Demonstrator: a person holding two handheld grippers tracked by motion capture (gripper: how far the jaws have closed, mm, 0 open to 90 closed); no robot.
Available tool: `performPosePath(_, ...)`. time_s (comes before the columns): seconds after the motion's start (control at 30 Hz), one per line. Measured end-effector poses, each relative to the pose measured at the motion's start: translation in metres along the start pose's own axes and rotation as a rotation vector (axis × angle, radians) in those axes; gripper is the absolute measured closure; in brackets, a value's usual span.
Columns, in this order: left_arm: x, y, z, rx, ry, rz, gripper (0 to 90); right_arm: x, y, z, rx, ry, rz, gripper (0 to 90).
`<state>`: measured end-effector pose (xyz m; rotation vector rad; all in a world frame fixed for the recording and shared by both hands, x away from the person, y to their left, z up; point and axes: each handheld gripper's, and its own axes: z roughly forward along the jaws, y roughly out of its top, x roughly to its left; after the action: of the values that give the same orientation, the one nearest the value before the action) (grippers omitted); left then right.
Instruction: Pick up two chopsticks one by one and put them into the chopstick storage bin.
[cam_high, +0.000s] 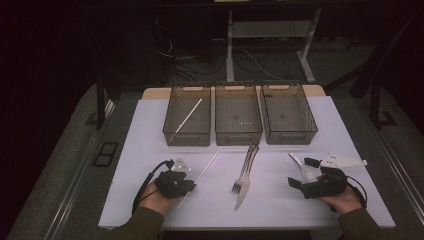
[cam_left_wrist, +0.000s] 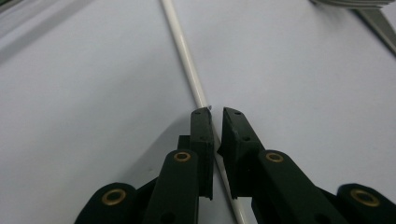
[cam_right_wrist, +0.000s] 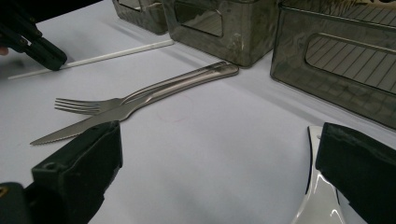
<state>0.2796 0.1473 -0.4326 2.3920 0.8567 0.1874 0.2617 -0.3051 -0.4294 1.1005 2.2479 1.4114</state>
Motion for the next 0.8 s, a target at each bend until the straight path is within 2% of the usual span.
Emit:
performPosePath(0.23,0.012,-0.003,-0.004,-0.001,0.038,-0.015,81.6,0.000,0.000,0.000,0.001,0.000,-0.001,0.7)
performPosePath(0.4,0.020,-0.005,-0.005,0.001,0.085,-0.023,81.5,0.000,0.000,0.000,0.001,0.001,-0.001,0.7)
performPosePath(0.67,0.023,-0.005,-0.006,-0.007,0.073,-0.034,80.5,0.001,0.000,0.000,0.003,0.001,0.000,0.7)
performPosePath(0.8,0.023,-0.003,-0.011,-0.065,0.058,-0.047,72.7,0.001,0.000,0.000,0.002,0.000,0.000,0.7)
